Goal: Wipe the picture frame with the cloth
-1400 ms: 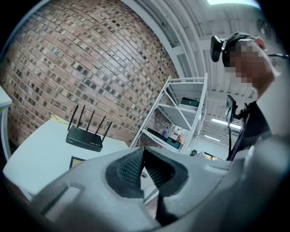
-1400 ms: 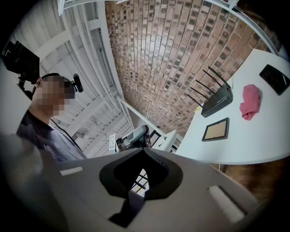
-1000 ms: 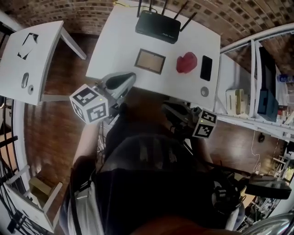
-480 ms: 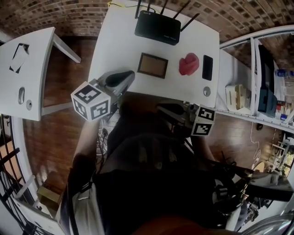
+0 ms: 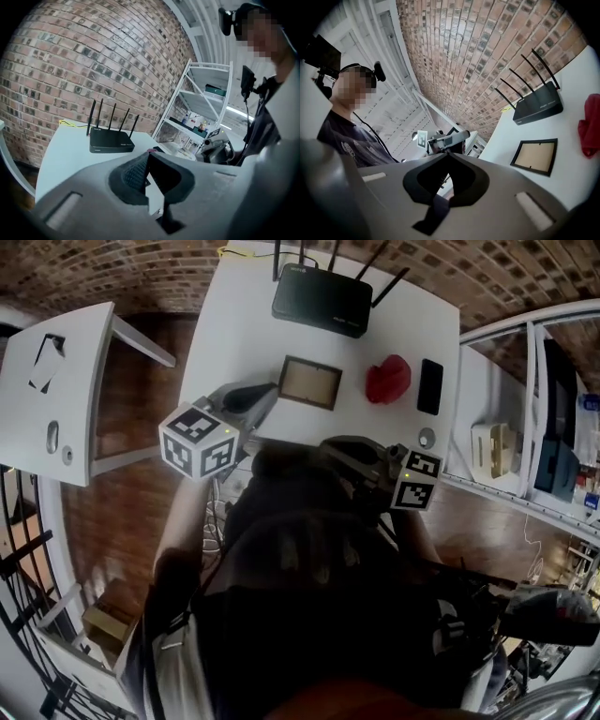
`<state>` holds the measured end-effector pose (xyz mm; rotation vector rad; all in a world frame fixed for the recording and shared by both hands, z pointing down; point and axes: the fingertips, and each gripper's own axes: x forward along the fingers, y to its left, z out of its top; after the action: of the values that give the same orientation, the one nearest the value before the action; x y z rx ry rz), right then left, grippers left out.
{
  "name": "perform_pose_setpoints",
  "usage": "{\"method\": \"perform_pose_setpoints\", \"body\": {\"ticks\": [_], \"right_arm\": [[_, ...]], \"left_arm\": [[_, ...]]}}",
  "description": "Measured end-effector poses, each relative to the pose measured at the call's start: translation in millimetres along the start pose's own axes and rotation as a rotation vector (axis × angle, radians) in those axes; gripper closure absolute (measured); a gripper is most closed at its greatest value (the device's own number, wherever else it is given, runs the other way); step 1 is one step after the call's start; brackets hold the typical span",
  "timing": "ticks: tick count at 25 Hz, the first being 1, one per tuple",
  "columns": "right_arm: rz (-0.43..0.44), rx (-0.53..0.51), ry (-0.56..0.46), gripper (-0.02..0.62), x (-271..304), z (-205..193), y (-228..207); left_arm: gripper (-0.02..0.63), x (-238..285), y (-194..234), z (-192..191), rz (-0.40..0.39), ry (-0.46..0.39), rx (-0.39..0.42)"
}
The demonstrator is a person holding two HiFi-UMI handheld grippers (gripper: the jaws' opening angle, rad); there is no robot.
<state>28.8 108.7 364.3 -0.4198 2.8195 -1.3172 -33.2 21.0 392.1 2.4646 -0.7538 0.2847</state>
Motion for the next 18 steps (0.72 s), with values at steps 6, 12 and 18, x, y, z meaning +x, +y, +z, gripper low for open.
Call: {"method": "perform_pose_setpoints", "body": {"ticks": [6, 12, 18], "right_arm": [[0.024, -0.058, 0.052, 0.595, -19, 14, -28], [0.056, -0.058, 0.074, 0.595, -38, 25, -52], [0.085, -0.072, 0.151, 0.595, -47, 19, -67]], "left_arm": [[0.607, 40, 11, -20, 0.085, 0.15, 0.024], [0.601, 67, 30, -35, 0.153, 0.205, -0.056], [0.602, 85, 58, -65, 0.245, 0.326, -0.069]]}}
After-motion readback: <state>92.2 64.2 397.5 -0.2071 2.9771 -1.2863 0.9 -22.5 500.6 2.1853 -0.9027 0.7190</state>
